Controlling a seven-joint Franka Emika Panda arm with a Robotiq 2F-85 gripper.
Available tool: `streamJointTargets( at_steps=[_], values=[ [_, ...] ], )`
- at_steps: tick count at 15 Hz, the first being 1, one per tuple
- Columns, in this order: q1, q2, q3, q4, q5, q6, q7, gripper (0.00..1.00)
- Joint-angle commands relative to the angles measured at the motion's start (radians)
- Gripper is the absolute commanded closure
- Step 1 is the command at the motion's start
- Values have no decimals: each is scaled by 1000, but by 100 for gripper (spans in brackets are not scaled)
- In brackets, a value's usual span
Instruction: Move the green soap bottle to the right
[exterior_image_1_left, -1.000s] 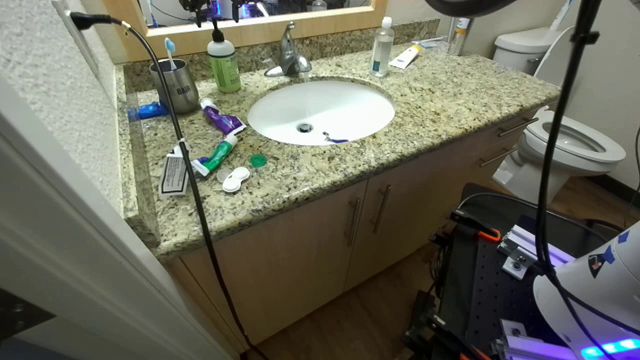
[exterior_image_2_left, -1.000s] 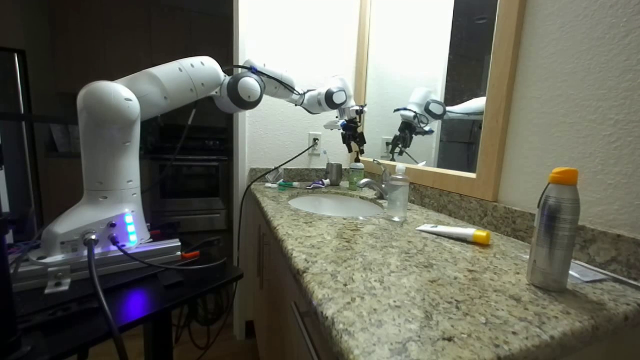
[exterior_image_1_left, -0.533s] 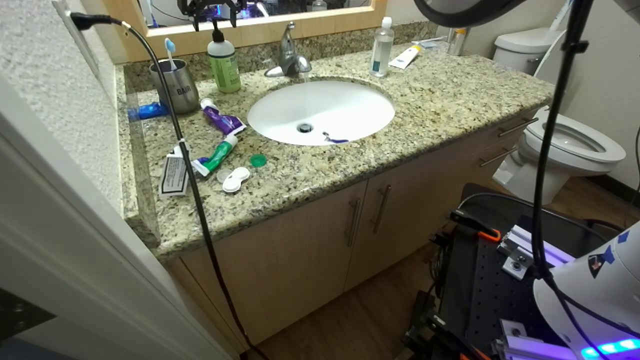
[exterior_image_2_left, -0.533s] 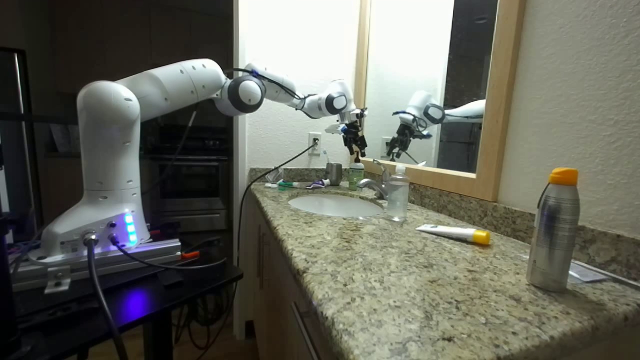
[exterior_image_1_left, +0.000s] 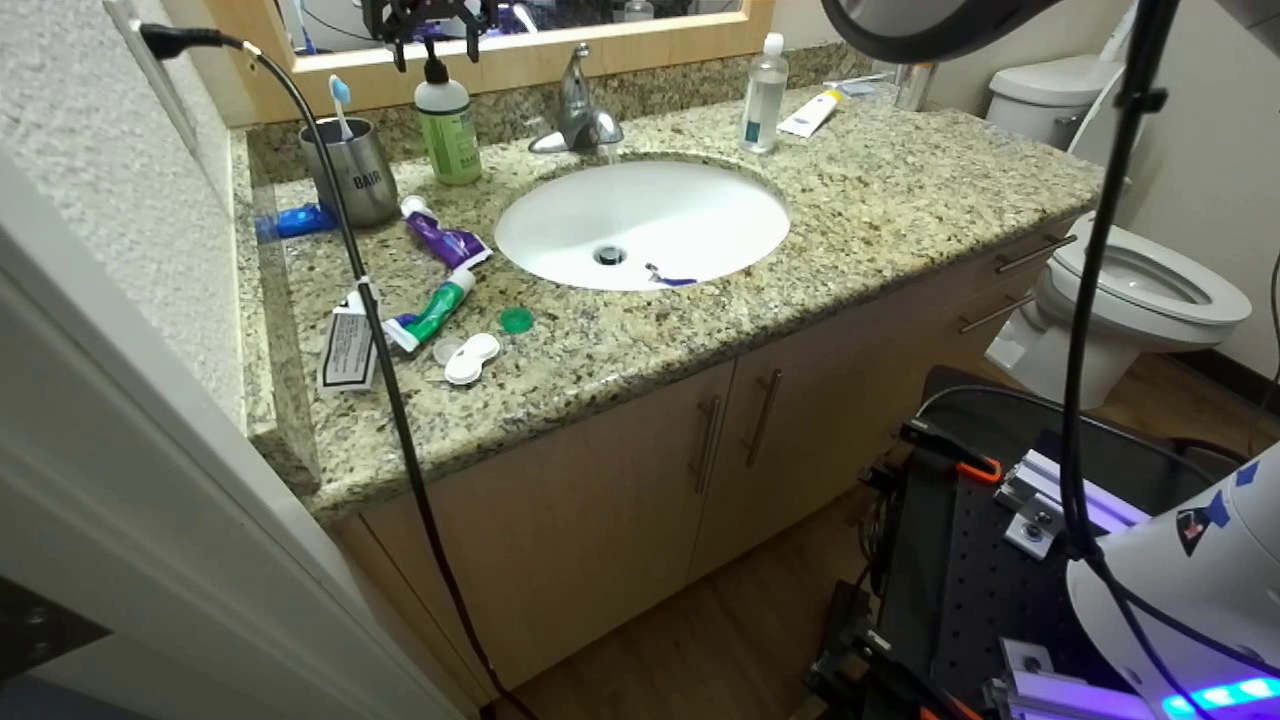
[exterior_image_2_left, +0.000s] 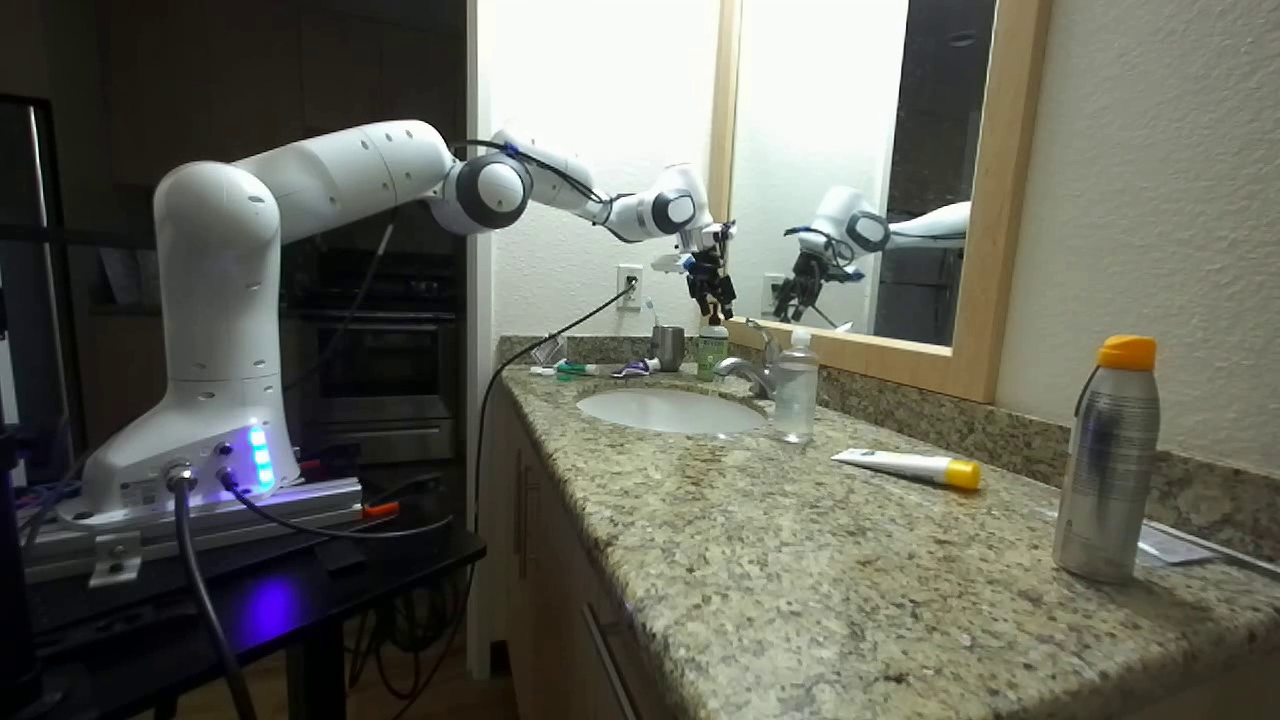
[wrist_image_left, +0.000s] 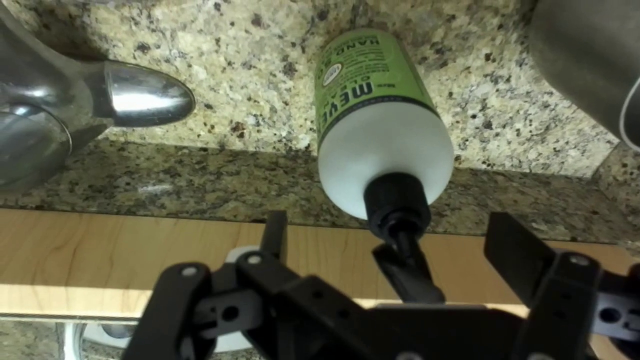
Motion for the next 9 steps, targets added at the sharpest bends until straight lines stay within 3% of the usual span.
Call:
streamJointTargets(
  at_steps=[1,7,8,9],
  values=[
    [0,1,-1,0,0,0,0,0],
    [0,11,-5,1,-3,24,5,0],
    [2,9,-2,-1,-1,24,2,25],
    [0,7,-3,0,0,17,2,26]
  ],
)
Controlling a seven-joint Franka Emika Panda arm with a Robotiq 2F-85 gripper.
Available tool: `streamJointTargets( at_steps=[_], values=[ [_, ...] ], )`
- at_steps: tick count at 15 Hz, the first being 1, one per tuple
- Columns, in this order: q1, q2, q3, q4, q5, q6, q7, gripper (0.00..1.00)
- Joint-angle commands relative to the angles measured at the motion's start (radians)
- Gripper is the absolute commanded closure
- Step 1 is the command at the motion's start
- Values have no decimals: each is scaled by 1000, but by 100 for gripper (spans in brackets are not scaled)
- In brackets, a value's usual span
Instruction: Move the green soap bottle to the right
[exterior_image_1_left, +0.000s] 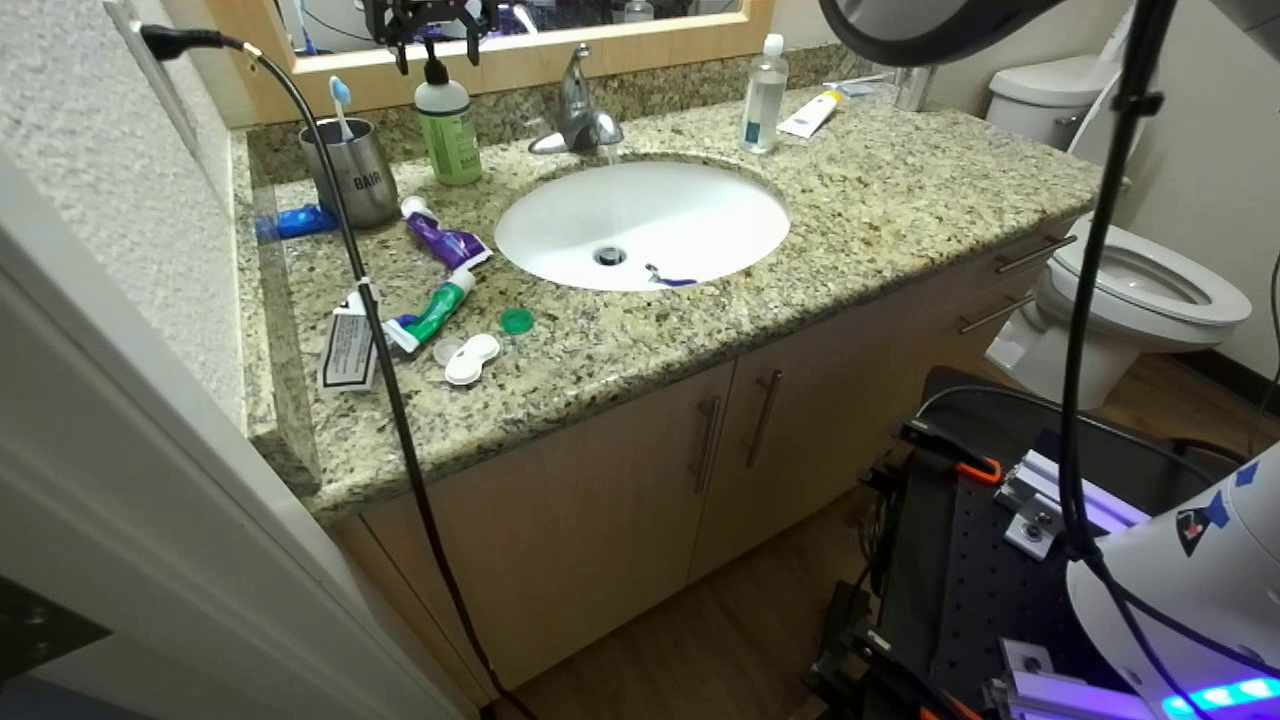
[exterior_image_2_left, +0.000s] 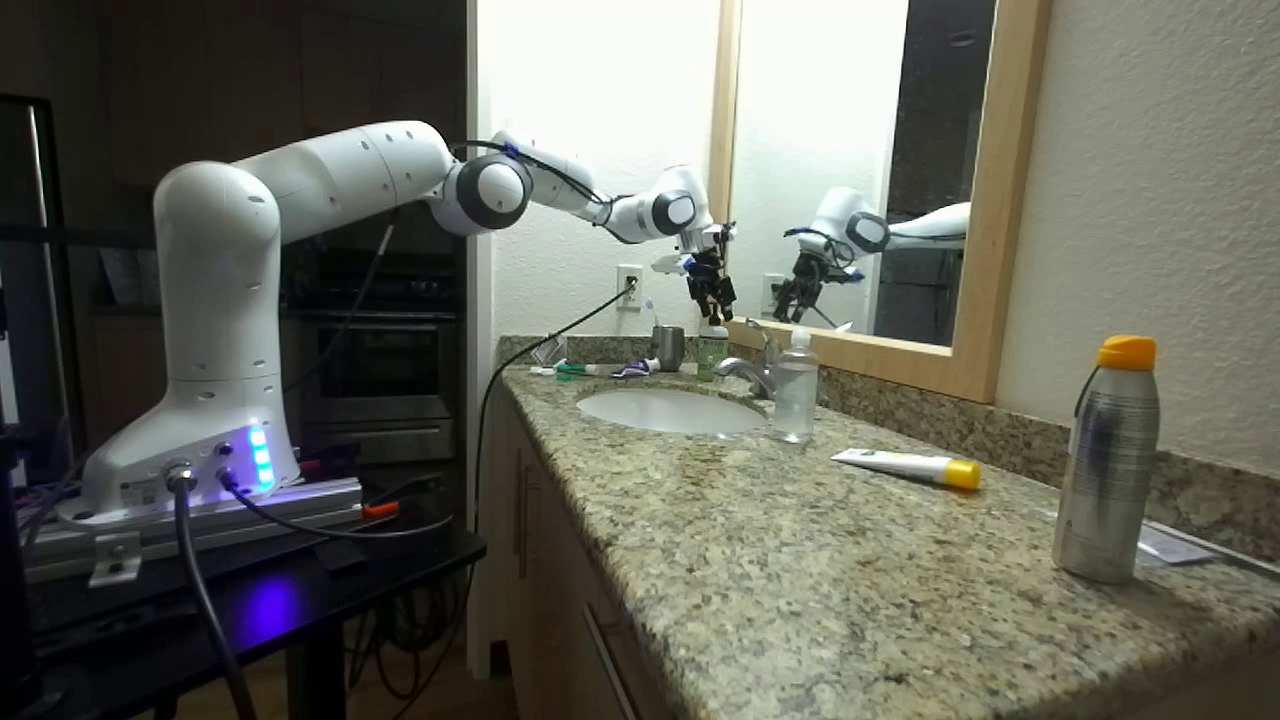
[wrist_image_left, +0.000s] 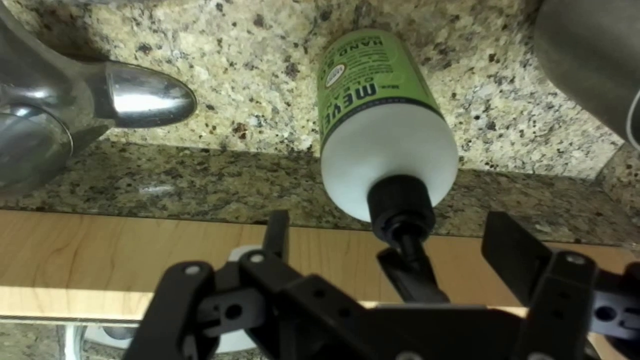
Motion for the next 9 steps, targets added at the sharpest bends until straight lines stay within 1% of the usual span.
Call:
streamJointTargets(
  at_steps=[1,2,3,4,7,8,9],
  values=[
    [-2,4,-1,2,0,12,2,32],
    [-3,0,0,0,3,0,4,40],
    [-6,-1,1,1,4,1,-1,46],
    [-8,-2,3,1,5,-2,-5,54],
    [-9,-4,5,0,7,-5,-6,73],
    [-9,-4,4,1,7,-3,-6,82],
    [-11,-6,6,1,9,-7,-8,88]
  ],
)
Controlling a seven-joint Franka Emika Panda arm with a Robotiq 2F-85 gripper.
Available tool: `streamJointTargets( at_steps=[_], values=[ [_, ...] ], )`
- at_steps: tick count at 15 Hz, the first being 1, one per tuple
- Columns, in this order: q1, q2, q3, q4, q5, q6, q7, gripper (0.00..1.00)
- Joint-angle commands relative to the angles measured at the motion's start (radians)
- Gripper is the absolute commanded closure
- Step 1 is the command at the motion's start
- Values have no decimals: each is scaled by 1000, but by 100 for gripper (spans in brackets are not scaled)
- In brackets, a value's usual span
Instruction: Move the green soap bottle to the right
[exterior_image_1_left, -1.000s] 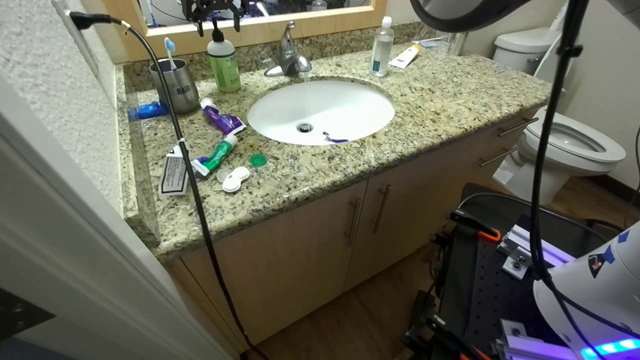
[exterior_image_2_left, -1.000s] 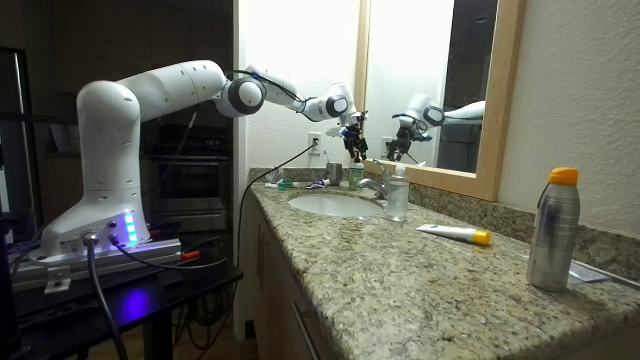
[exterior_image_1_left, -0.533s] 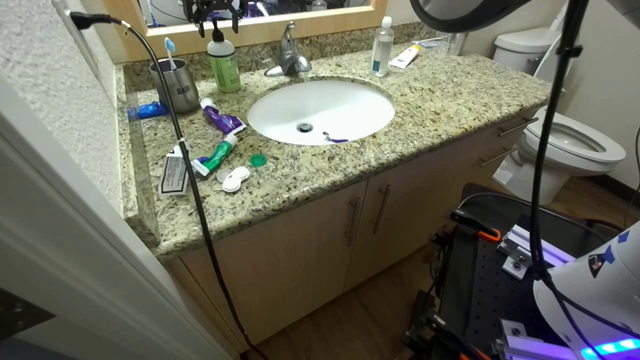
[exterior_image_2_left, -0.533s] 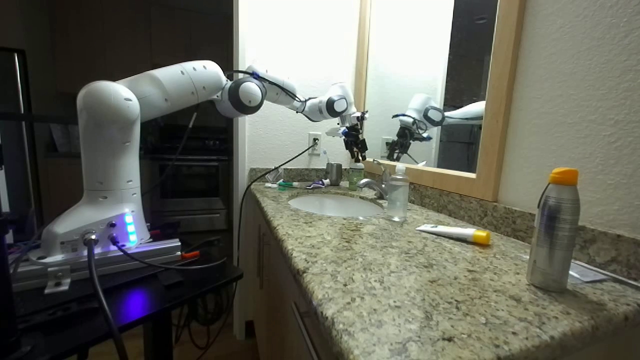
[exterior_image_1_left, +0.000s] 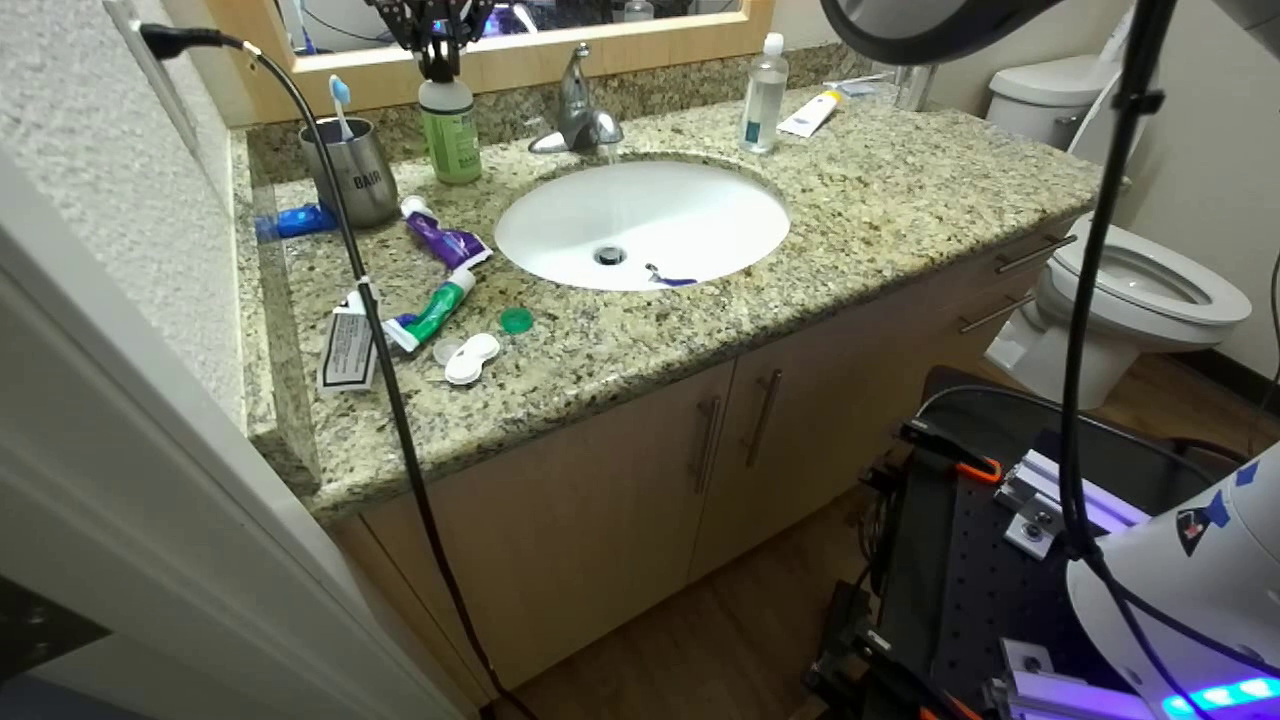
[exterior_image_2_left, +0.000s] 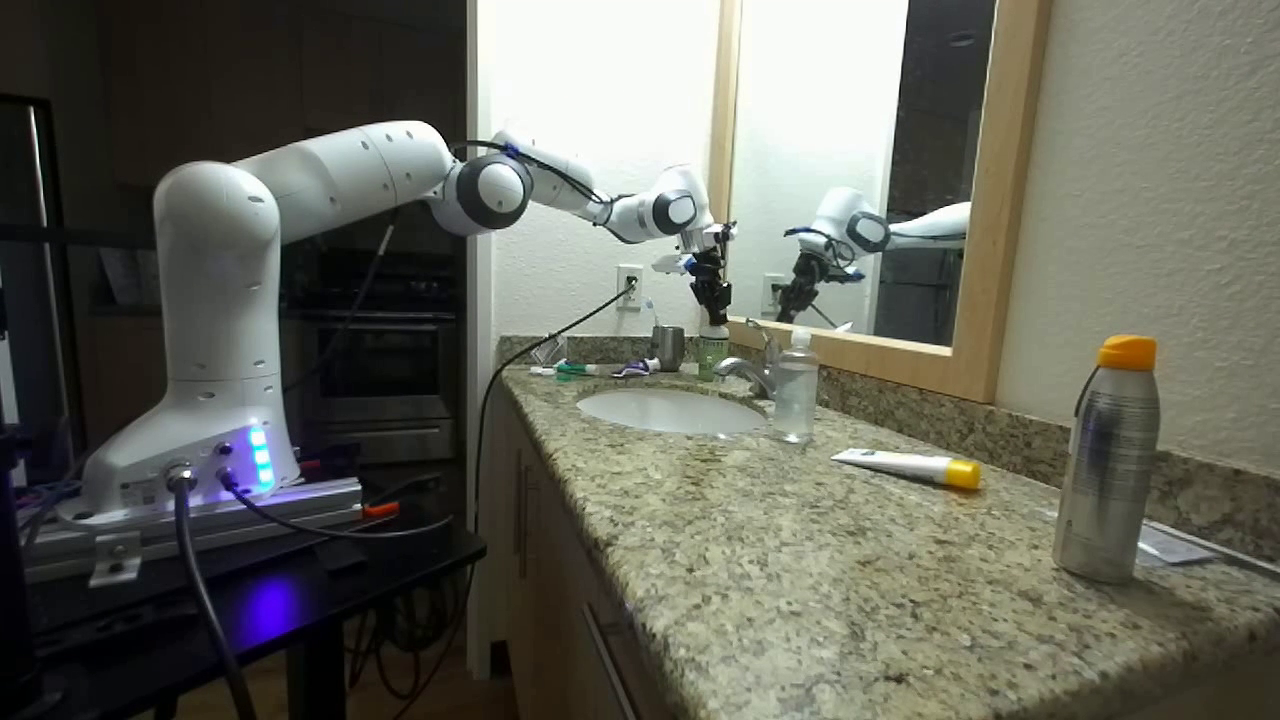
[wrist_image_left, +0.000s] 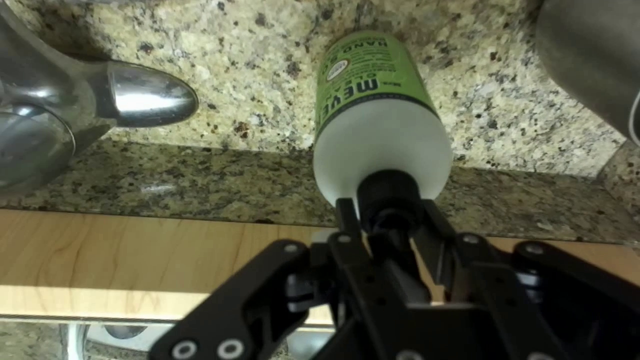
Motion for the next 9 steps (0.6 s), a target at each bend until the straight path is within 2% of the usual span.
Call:
streamJointTargets(
  at_steps=[1,2,5,9],
  values=[
    [-6,-7,7,-3,8,-10,-4,95],
    [-3,-9,7,-4,9,-16,1,92],
    [6,-28,12,-14,16,-51,10,92],
    [26,-143,49,-40,32,-192,-33,92]
  ],
)
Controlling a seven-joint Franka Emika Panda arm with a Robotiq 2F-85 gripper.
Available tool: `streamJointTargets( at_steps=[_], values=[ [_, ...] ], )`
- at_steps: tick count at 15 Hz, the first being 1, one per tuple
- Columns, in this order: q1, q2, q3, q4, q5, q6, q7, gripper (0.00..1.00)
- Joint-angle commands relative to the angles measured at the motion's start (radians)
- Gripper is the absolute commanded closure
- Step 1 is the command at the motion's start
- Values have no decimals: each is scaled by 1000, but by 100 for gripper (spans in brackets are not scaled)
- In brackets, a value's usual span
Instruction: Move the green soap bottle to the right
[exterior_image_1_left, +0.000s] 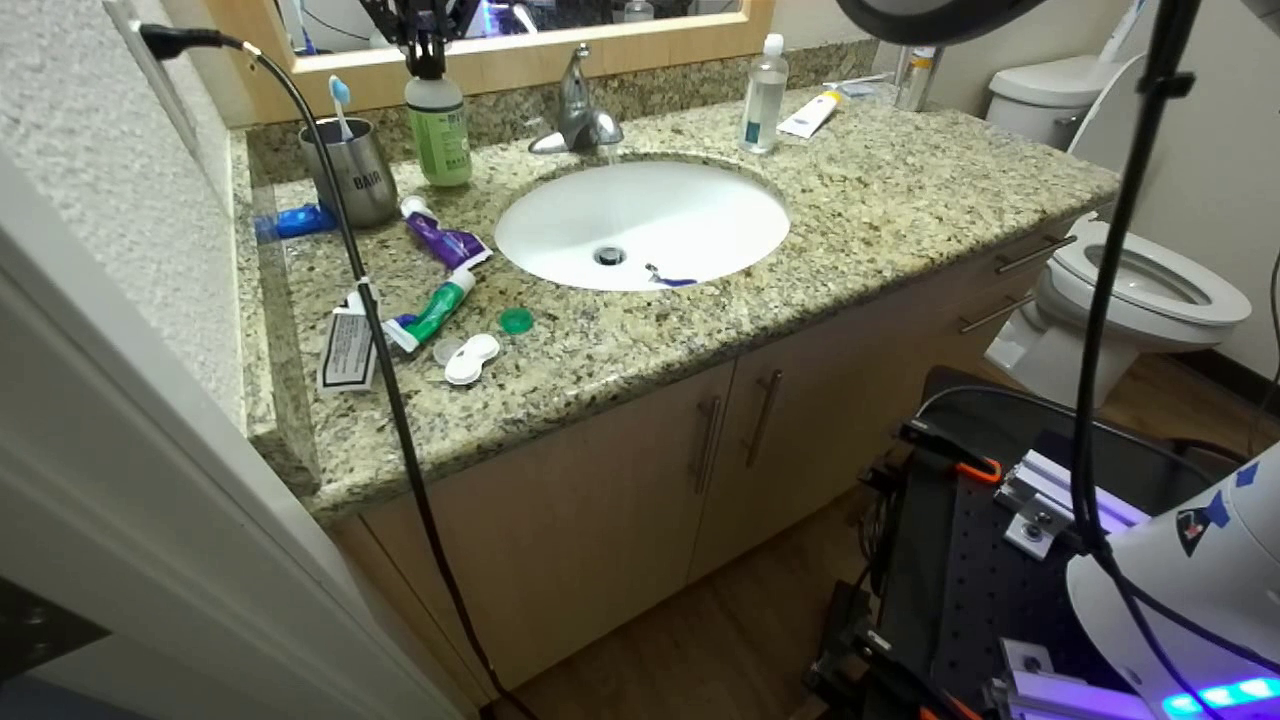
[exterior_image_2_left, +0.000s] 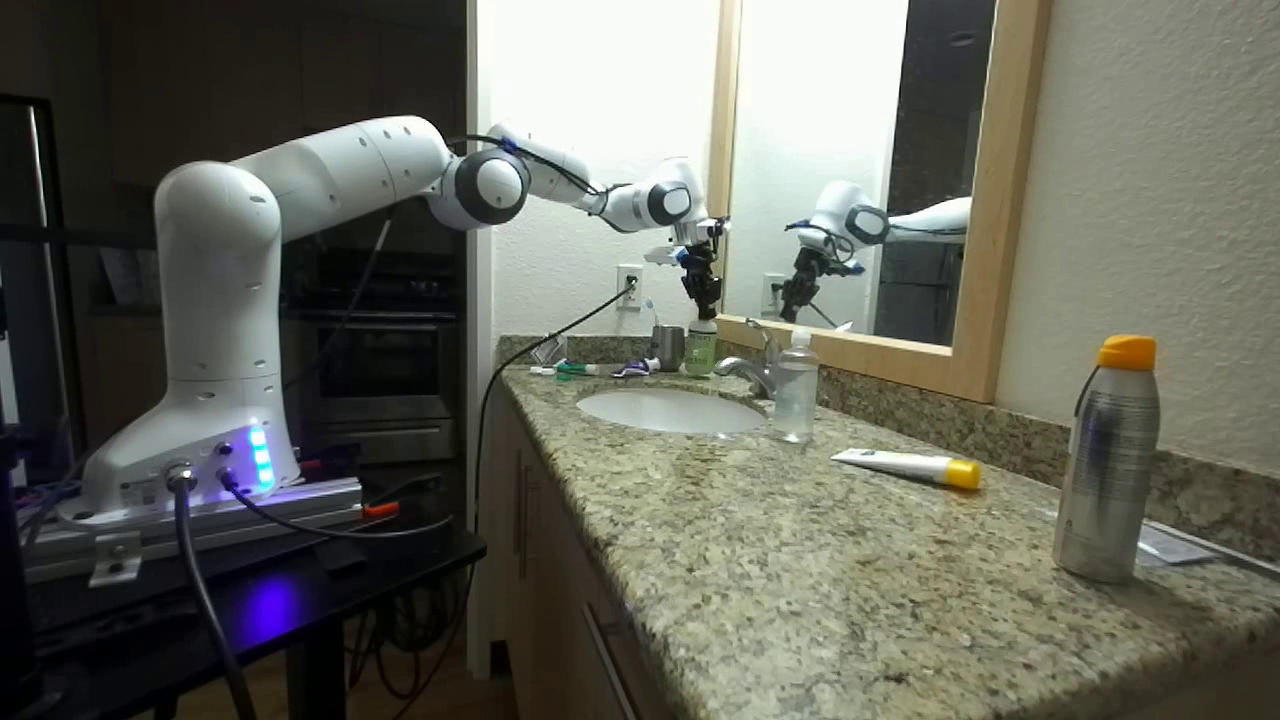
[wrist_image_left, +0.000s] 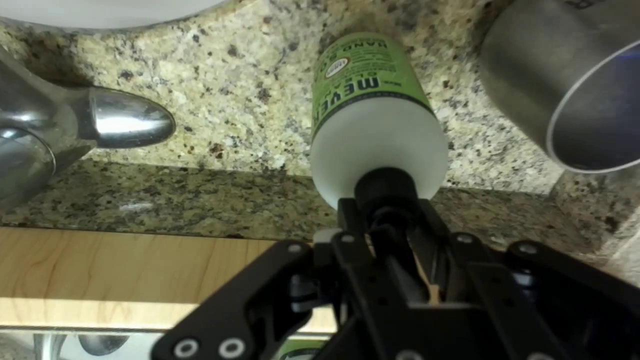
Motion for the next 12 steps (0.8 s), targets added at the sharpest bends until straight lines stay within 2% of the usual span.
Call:
streamJointTargets(
  at_steps=[1,6,12],
  values=[
    [13,-136,34,-38,16,-130,-45,92],
    [-4,-276,33,-5,9,-165,-68,92],
    [-149,-398,12,-10,28,-177,-40,92]
  ],
)
